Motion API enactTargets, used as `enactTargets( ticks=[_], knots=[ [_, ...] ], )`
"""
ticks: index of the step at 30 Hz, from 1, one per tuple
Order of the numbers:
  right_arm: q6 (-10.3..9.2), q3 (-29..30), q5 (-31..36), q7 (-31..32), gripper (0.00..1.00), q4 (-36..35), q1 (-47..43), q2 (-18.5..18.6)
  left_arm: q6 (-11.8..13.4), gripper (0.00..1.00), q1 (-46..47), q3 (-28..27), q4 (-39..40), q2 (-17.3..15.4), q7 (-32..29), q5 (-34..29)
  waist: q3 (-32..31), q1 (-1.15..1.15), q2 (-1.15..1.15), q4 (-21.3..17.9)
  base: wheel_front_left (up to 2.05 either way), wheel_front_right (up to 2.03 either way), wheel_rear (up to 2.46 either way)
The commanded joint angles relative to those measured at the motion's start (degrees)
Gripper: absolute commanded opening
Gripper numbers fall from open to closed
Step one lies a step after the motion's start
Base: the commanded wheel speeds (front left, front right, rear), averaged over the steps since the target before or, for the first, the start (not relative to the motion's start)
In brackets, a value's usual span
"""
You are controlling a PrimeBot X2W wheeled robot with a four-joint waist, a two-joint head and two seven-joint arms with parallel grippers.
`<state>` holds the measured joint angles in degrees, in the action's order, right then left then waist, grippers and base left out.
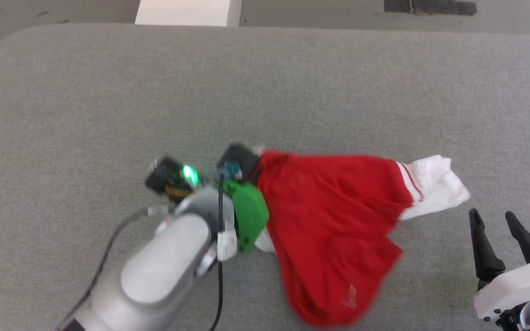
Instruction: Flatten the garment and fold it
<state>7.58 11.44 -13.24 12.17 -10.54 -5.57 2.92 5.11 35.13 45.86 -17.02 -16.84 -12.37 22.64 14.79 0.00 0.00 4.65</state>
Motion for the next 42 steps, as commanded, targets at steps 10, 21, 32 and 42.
enactTargets(
  ticks=[10, 21, 32, 42],
  knots=[
    [-0.09, -0.6, -0.7, -0.4, 1.00, 0.5, 0.1, 0.0, 1.6, 0.00, 0.5, 6.4, 12.5, 1.3, -4.0, -4.6, -1.6, 0.00, 0.00, 0.4, 0.00, 0.00, 0.00],
    [-0.09, -0.9, -0.8, -0.7, 1.00, 0.7, 0.6, 0.0, 0.5, 1.00, -9.5, 11.9, 3.3, 9.7, -0.7, 1.2, 0.3, 0.00, 0.00, -0.3, 0.00, 0.00, 0.00],
    [-0.09, -0.7, -1.2, -0.8, 1.00, 1.5, -0.4, 0.0, 6.2, 1.00, -11.0, -0.4, 15.2, 4.5, 4.7, 6.6, -1.8, 0.00, 0.00, 0.8, 0.00, 0.00, 0.00],
    [-0.09, -1.0, -0.8, -0.1, 1.00, 0.7, -0.1, 0.0, 5.9, 1.00, -12.2, -1.8, 17.7, -5.7, -3.4, 7.0, -0.4, 0.00, 0.00, 1.4, 0.00, 0.00, 0.00]
  ],
)
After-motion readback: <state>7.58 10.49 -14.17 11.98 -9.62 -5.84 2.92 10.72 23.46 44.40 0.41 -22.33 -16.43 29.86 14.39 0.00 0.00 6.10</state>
